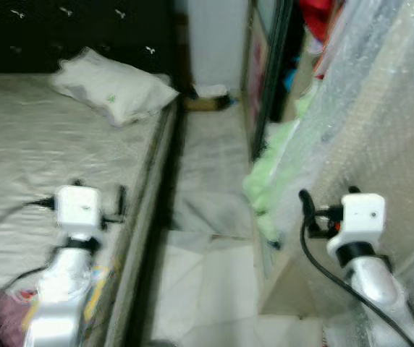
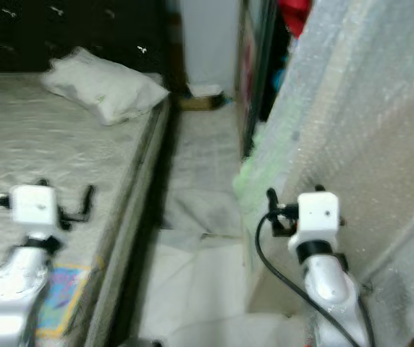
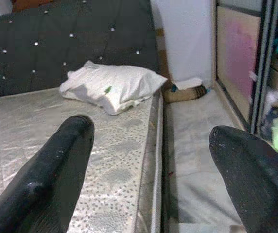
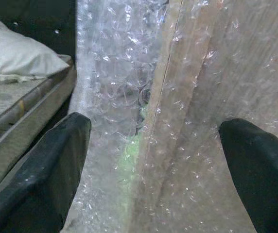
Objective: Clean up the room
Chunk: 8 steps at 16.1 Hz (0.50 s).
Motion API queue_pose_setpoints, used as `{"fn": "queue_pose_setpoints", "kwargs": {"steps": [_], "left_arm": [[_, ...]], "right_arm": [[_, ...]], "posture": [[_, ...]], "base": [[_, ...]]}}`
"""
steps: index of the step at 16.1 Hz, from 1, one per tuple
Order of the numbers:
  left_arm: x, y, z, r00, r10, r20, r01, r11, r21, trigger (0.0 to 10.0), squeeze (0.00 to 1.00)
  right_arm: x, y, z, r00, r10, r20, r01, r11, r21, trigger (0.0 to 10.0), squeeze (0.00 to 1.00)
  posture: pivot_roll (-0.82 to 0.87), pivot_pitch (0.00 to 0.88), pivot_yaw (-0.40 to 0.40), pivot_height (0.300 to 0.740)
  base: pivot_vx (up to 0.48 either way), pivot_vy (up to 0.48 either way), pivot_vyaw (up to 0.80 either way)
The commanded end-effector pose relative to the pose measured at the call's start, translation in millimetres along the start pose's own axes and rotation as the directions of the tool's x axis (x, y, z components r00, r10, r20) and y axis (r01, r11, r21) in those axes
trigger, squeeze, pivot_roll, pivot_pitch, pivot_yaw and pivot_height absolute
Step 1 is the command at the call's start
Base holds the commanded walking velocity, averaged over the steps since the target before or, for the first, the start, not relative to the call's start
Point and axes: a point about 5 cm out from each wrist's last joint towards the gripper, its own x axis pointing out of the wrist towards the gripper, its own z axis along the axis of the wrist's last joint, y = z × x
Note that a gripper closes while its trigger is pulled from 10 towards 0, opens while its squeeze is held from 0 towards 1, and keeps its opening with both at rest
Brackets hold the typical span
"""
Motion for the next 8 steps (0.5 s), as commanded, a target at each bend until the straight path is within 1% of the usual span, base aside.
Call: {"fn": "queue_pose_setpoints", "kwargs": {"steps": [1, 3, 4, 8], "left_arm": [[-0.7, 7.6, 0.5, 1.0, 0.02, 0.001, -0.02, 1.0, 0.022, 10.0, 0.0], [-0.5, 7.3, 0.1, 1.0, 0.018, 0.002, -0.018, 1.0, 0.025, 10.0, 0.0], [-0.4, 7.2, 0.1, 1.0, 0.015, 0.002, -0.015, 1.0, 0.026, 10.0, 0.0], [2.5, 7.5, -0.1, 1.0, 0.02, 0.003, -0.02, 1.0, 0.021, 10.0, 0.0]], "right_arm": [[3.4, 4.2, 2.0, 1.0, 0.027, 0.004, -0.027, 1.0, 0.013, 10.0, 0.0], [3.6, 4.6, 1.2, 1.0, 0.029, 0.003, -0.029, 0.999, 0.013, 10.0, 0.0], [3.4, 4.5, 1.3, 1.0, 0.03, 0.002, -0.03, 0.999, 0.014, 10.0, 0.0], [5.2, 2.7, 0.1, 1.0, 0.014, -0.005, -0.014, 1.0, 0.025, 10.0, 0.0]], "posture": [[-0.02, 0.0, 0.014, 0.74], [-0.02, 0.0, 0.014, 0.74], [-0.02, 0.0, 0.014, 0.74], [-0.02, 0.0, 0.011, 0.74]], "base": [[0.0, 0.0, 0.8], [0.0, 0.0, 0.8], [0.0, 0.0, 0.58], [0.0, 0.0, 0.0]]}}
